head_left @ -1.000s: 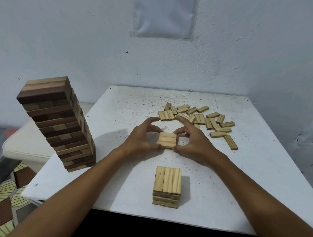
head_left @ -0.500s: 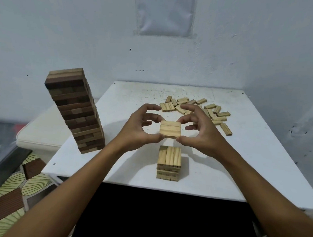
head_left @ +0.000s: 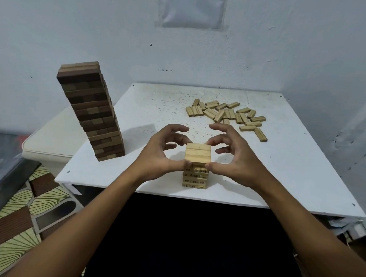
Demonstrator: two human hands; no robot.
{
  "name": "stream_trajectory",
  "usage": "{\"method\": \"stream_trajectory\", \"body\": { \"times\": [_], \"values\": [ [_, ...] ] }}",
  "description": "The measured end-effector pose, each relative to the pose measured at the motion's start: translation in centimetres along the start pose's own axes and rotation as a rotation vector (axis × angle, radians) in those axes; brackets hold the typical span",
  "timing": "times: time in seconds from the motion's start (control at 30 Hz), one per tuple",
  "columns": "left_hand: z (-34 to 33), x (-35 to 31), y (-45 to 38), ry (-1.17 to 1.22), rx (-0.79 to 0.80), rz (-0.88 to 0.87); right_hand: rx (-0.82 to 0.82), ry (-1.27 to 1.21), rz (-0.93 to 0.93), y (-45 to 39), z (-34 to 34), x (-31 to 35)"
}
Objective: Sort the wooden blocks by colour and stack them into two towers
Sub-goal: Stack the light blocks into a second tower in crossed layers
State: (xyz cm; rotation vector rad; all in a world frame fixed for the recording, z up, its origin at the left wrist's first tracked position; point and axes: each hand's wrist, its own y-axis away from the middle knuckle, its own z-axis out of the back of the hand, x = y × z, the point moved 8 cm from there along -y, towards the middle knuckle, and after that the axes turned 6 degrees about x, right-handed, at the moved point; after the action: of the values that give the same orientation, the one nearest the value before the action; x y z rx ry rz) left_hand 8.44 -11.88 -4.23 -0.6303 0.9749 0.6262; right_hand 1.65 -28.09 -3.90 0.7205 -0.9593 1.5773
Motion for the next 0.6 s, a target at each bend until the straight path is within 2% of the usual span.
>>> {"method": "stream_trajectory", "body": {
  "times": [0.6],
  "values": [
    [-0.48, 0.68, 0.31, -0.037, 0.020, 0.012, 0.007, 0.029, -0.021, 0.30, -0.39, -0.78]
  ]
}}
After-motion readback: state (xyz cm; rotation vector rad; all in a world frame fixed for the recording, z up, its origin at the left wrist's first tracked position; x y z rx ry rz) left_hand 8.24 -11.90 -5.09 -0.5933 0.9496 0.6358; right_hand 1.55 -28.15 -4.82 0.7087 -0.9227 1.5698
